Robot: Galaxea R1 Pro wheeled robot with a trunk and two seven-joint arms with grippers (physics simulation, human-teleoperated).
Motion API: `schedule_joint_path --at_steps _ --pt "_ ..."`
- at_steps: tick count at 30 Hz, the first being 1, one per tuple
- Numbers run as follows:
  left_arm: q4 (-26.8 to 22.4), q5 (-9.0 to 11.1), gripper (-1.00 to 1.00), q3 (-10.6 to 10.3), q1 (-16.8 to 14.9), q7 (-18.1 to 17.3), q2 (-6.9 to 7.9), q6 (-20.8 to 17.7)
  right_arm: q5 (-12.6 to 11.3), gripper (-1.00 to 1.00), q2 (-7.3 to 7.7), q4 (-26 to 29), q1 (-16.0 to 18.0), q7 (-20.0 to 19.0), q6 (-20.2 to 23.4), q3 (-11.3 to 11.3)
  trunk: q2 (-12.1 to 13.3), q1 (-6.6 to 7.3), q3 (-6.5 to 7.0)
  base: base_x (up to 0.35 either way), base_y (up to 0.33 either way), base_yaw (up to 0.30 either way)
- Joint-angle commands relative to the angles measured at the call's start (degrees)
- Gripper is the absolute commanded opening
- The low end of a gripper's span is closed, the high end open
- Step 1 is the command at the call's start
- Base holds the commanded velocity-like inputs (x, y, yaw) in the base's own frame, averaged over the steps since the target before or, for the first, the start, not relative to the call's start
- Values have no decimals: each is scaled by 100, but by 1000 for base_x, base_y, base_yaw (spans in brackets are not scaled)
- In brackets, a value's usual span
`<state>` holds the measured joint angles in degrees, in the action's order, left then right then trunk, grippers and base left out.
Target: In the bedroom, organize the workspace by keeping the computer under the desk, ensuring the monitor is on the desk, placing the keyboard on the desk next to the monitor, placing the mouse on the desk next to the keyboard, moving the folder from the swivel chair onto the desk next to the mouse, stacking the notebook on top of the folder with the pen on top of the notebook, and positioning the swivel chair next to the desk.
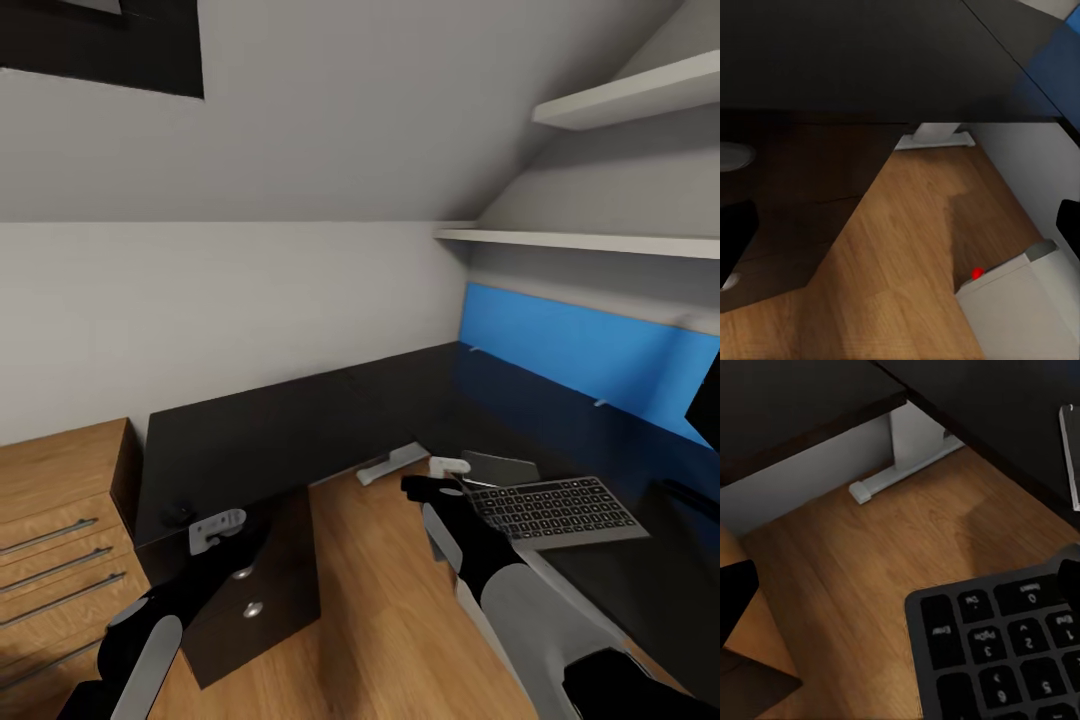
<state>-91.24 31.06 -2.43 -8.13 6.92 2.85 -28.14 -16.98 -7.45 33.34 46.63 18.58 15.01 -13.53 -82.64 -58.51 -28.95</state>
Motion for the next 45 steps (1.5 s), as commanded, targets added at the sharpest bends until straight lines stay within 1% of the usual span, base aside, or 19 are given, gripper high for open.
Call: schedule_joint_path --at_steps 1,8,13,15,18,19,20,22,26,35,40,45 --pt "-8 59 100 -12 -4 55 5 -17 -51 100 4 12 4 53 22 -35 -3 0 -8 24 -47 149" --pt "-8 41 100 -12 -4 55 5 -16 -55 100 6 15 4 53 23 -35 -3 0 -25 83 -240 180" --pt "-8 46 100 -12 -4 55 5 -16 -59 100 6 15 4 47 35 -37 -3 0 -27 9 -66 30" --pt "-8 48 100 -12 -4 55 5 -17 -55 100 1 18 4 42 38 -83 -3 0 -27 2 -13 6" --pt "-8 46 100 -12 -4 55 5 -16 -53 100 -1 21 4 41 35 -263 -3 0 -27 1 -6 3" --pt "-8 44 100 -12 -4 55 7 -16 -54 100 -2 22 2 41 33 -399 -3 0 -27 0 -3 1" --pt "-8 28 100 -11 -4 55 5 -16 -59 100 10 23 -3 40 26 -693 -3 0 -27 135 -1 0" --pt "-8 19 100 -11 -4 55 6 -16 -59 100 17 24 -1 40 31 -732 -3 0 -27 199 0 0" --pt "-8 14 100 -12 -4 55 5 -16 -64 100 29 21 -2 33 45 -763 -3 0 -27 229 0 0" --pt "-8 9 100 -12 -4 55 6 -16 -71 100 36 -1 -3 21 62 -781 -3 0 -27 76 0 0" --pt "-11 13 100 -12 -4 55 5 -16 -80 100 38 -15 -5 15 75 -782 -3 0 -27 227 0 0" --pt "-39 14 100 -19 -4 49 5 -20 -89 100 34 -27 -5 6 244 -768 -3 0 -27 166 0 0"
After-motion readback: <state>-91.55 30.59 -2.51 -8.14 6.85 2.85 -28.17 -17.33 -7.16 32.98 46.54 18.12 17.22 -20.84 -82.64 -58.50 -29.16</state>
